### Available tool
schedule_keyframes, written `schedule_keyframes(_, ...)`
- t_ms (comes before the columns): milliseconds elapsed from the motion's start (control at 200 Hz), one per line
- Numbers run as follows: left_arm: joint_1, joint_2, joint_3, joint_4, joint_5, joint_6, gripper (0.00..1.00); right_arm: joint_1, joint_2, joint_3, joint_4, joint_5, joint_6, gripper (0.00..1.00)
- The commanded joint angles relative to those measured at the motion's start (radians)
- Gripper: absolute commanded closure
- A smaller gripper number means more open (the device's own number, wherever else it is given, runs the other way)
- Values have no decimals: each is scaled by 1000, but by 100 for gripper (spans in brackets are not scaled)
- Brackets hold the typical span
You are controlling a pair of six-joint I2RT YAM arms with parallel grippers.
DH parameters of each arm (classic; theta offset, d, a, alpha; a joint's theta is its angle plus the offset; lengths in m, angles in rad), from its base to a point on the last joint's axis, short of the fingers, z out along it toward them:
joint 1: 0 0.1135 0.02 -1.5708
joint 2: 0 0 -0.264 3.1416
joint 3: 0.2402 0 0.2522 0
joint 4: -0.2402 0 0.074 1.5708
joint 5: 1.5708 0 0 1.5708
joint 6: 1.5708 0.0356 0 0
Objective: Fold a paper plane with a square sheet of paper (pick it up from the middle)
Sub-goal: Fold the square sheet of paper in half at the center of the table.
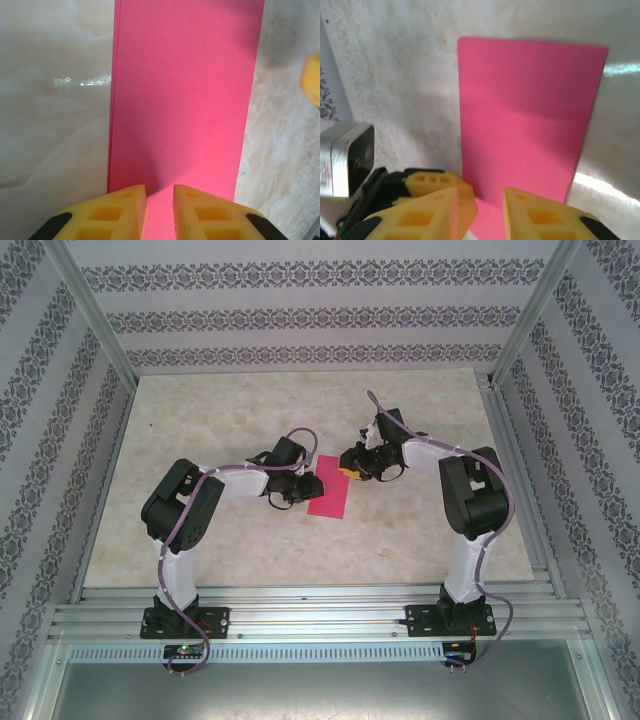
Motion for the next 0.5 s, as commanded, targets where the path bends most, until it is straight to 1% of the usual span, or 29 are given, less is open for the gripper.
schedule_keyframes(0, -9, 59, -20, -54, -61, 18, 75, 40, -27, -89, 70, 8, 37, 70)
schedule_keyframes(110, -9, 61, -18, -56, -57, 19, 75, 64, -1, -148, 141, -2, 66, 71)
schedule_keyframes(165, -10, 58, -18, -64, -64, 22, 75, 68, 18, -151, 95, 22, 43, 71)
schedule_keyframes(215, -8, 55, -18, -68, -65, 24, 75, 68, 24, -171, 94, 57, 32, 71)
schedule_keyframes(295, -10, 51, -24, -61, -67, 19, 75, 64, 34, -182, 84, 55, 29, 71)
schedule_keyframes(390, -8, 53, -21, -61, -67, 17, 75, 73, 0, -175, 54, 69, 11, 72)
schedule_keyframes(495, -9, 51, -17, -62, -65, 17, 75, 84, -78, -196, 69, 39, 24, 71)
